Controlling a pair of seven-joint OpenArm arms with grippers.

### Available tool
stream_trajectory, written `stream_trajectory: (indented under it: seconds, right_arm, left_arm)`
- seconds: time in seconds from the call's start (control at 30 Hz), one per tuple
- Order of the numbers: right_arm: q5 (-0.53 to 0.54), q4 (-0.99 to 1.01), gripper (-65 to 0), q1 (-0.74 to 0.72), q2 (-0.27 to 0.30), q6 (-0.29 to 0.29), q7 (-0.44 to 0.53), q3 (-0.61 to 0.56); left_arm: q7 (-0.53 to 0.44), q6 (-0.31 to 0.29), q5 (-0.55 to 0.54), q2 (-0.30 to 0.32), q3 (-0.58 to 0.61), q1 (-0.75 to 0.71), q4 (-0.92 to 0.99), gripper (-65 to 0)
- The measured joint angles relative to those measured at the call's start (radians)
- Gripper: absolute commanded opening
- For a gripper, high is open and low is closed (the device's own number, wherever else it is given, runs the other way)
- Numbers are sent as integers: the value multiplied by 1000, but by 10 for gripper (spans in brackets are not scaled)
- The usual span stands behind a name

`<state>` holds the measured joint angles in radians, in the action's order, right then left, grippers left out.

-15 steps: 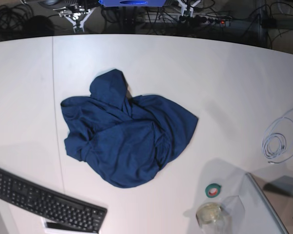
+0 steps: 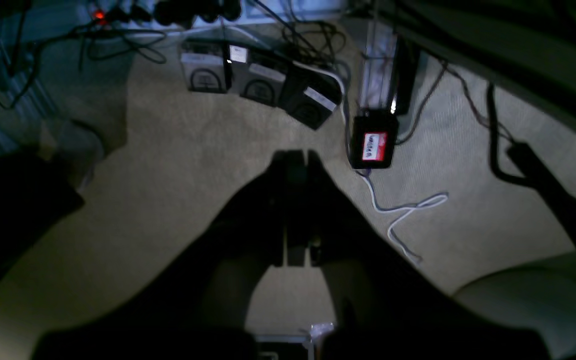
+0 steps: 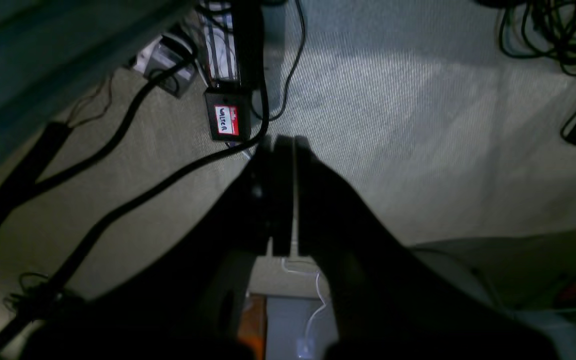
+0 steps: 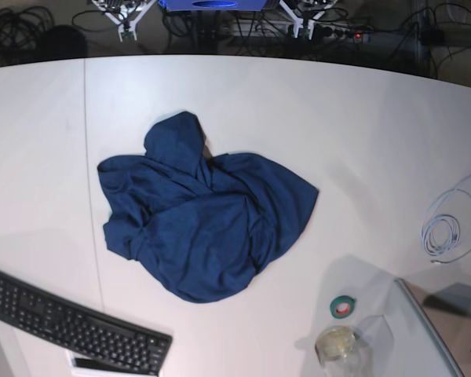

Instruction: Layout the t-shirt on the table in an organized manner, then fold the t-shirt properly

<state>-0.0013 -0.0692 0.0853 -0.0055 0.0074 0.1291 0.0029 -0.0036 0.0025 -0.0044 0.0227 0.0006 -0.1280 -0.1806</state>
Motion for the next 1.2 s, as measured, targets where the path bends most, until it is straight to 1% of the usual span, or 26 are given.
stream_trajectory:
  seconds: [0.1,0.23,0.3,0.33,0.37,0.4,0.43,0.47,0.5,0.57,0.6,0.63,0.67,0.7,0.77,0.83,0.87,0.9,0.97,1.03,1.13,1.2]
  right_arm:
    - [0,-10,-444,19,0,0,3,0]
    - [0,-9,-203,32,0,0,-2,-1]
    - [0,-9,-99,32,-4,-2,-1,-1]
    - [0,-9,-75,31,-9,-5,0,-1]
    - [0,-9,-77,29,-13,-6,3,-1]
    - [0,-10,-99,29,-18,-7,3,-1]
    - [0,-10,-140,29,-23,-7,4,-1]
    - [1,-10,-207,29,-25,-7,3,-1]
    - [-2,-9,-308,29,-25,-6,2,-1]
    - [1,-9,-549,30,-21,-7,2,-1]
    - [-4,-9,-648,30,-19,-8,2,-1]
    - [-2,-9,-650,29,-19,-8,3,-1]
    - [-1,-9,-632,29,-17,-8,2,-1]
    - [0,-10,-593,29,-17,-8,3,-1]
    - [0,-9,-599,29,-16,-8,2,-1]
    - [0,-9,-633,30,-16,-7,2,-1]
    - [0,-9,-644,29,-16,-7,2,-1]
    - [0,-9,-648,29,-16,-8,3,-1]
    - [0,-9,-648,29,-16,-7,3,-1]
    - [0,-9,-648,29,-16,-7,2,-1]
    - [0,-9,-648,29,-16,-8,2,-1]
    - [0,-9,-648,29,-16,-8,2,-1]
  left_arm:
    - [-1,2,0,4,0,-4,0,-647]
    - [0,1,0,2,0,-15,-3,-645]
    - [2,1,0,2,0,-20,-6,-645]
    - [2,1,0,3,0,-23,-16,-645]
    - [3,1,0,3,0,-25,-25,-645]
    - [3,1,0,3,0,-28,-35,-645]
    - [2,1,0,3,0,-31,-45,-645]
    - [0,1,0,3,0,-33,-53,-645]
    - [0,1,0,2,0,-33,-55,-645]
    - [1,1,0,2,0,-34,-55,-645]
    - [1,1,0,3,0,-34,-55,-643]
    - [0,1,0,3,0,-36,-55,-643]
    - [1,1,0,3,0,-36,-55,-640]
    - [1,1,0,3,0,-37,-55,-614]
    - [1,1,0,3,8,-36,-55,-497]
    - [1,1,0,2,10,-36,-55,-342]
    - [0,1,-1,3,10,-37,-55,-278]
    - [0,0,0,3,10,-40,-55,-242]
    - [0,0,0,2,2,-47,-58,-247]
    - [1,1,0,3,0,-51,-58,-275]
    - [1,1,0,3,0,-52,-58,-344]
    - [0,1,0,2,0,-51,-58,-416]
